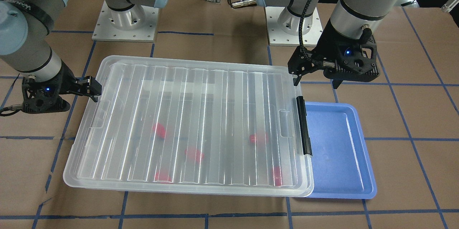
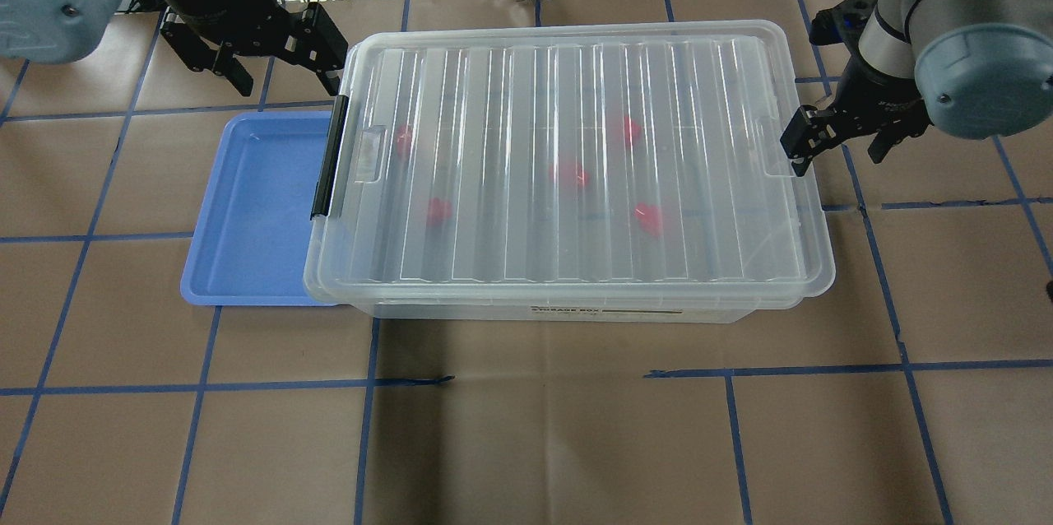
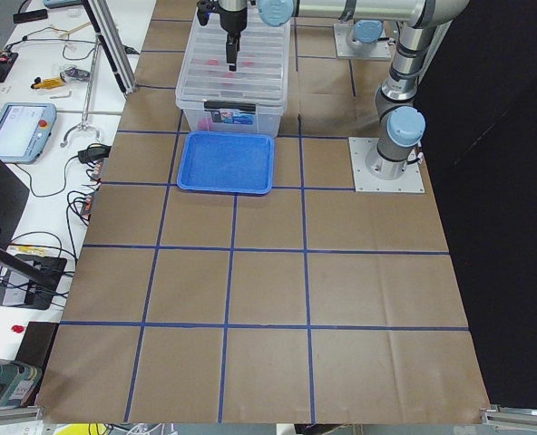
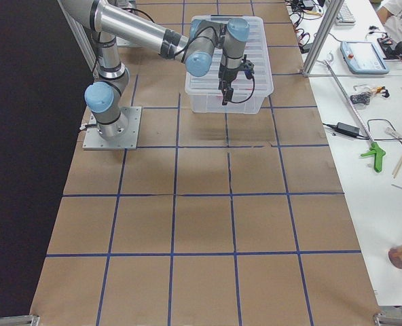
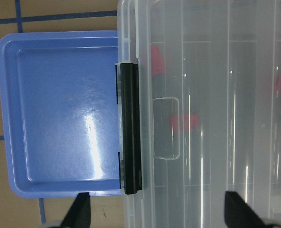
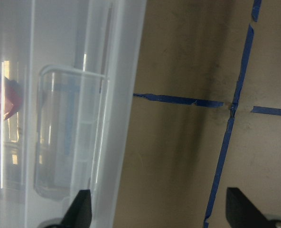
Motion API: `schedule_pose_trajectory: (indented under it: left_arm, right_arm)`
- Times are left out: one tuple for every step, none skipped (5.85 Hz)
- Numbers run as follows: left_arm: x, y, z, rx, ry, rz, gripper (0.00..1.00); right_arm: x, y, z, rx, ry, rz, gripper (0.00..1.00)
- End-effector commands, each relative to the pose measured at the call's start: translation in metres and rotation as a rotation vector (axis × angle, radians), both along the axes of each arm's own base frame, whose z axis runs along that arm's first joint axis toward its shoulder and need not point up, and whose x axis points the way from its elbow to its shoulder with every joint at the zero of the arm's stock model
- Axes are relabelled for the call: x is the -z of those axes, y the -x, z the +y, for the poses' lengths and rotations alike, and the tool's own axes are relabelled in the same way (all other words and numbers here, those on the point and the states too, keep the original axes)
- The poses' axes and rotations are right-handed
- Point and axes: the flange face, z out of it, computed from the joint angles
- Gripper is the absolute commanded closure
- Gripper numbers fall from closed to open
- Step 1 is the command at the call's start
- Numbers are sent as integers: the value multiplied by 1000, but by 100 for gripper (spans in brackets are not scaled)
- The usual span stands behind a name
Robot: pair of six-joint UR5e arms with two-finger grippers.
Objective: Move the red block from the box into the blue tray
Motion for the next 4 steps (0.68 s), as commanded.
schedule_pose_trajectory:
  left_arm:
    - [1,0,-1,0,-2,0,2]
    - [1,0,-1,0,-2,0,2]
    - [1,0,-1,0,-2,0,2]
    - [1,0,-1,0,-2,2,2]
  right_arm:
    - [6,2,-4,-16,0,1,0]
    - [5,3,-8,-30,24,8,0]
    - [2,7,-11,-29,46,53,0]
    - [-1,15,-13,-6,71,72,0]
